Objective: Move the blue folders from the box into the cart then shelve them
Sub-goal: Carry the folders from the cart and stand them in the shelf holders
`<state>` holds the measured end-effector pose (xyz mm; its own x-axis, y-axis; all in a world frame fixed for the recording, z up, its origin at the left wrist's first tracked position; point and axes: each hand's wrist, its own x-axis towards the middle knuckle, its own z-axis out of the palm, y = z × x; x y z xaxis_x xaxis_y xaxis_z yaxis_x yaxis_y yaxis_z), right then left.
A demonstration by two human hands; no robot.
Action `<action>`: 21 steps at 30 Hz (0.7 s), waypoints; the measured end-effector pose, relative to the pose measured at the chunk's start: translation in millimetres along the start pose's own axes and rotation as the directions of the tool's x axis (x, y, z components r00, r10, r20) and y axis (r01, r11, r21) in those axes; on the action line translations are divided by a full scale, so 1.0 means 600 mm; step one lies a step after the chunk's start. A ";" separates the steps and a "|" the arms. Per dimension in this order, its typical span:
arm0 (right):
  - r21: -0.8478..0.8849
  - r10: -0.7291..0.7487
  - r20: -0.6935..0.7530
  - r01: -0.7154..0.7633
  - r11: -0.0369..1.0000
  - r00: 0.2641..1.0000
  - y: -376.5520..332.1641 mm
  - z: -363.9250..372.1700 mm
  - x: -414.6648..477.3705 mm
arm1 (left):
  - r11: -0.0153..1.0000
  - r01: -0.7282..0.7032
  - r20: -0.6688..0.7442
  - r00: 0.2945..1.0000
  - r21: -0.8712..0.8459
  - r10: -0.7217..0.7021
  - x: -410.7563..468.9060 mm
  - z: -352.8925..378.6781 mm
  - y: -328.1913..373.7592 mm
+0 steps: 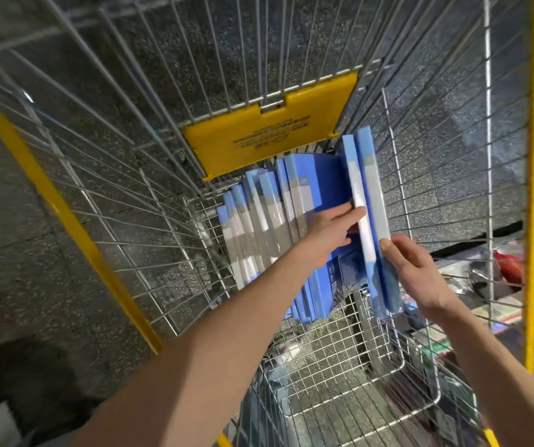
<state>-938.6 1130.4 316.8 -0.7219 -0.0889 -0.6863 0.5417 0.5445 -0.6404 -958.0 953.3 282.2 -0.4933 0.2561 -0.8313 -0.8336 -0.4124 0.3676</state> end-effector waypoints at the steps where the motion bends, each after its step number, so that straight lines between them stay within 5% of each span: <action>1: -0.016 0.007 -0.020 -0.008 1.000 1.000 -0.001 0.005 0.000 | 1.000 -0.012 -0.001 1.000 0.010 0.012 0.001 0.002 -0.001; 8: -0.513 -0.186 -0.229 0.044 0.857 0.956 -0.014 0.030 0.014 | 0.993 -0.015 0.024 1.000 0.119 0.012 0.003 0.022 0.012; 13: -0.566 -0.248 -0.209 0.090 0.820 0.946 -0.048 0.004 0.012 | 0.989 -0.053 -0.064 0.996 0.140 0.062 -0.010 0.029 0.037; 21: -0.479 -0.530 -0.295 0.357 0.802 0.795 -0.144 -0.043 -0.156 | 0.959 -0.202 -0.171 0.956 0.199 0.237 -0.076 0.056 0.083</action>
<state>-929.0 1113.3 445.3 -0.9880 -0.1133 -0.1048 -0.0294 0.8046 -0.5931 -985.3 950.6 352.6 -0.6269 -0.0029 -0.7791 -0.7490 -0.2729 0.6037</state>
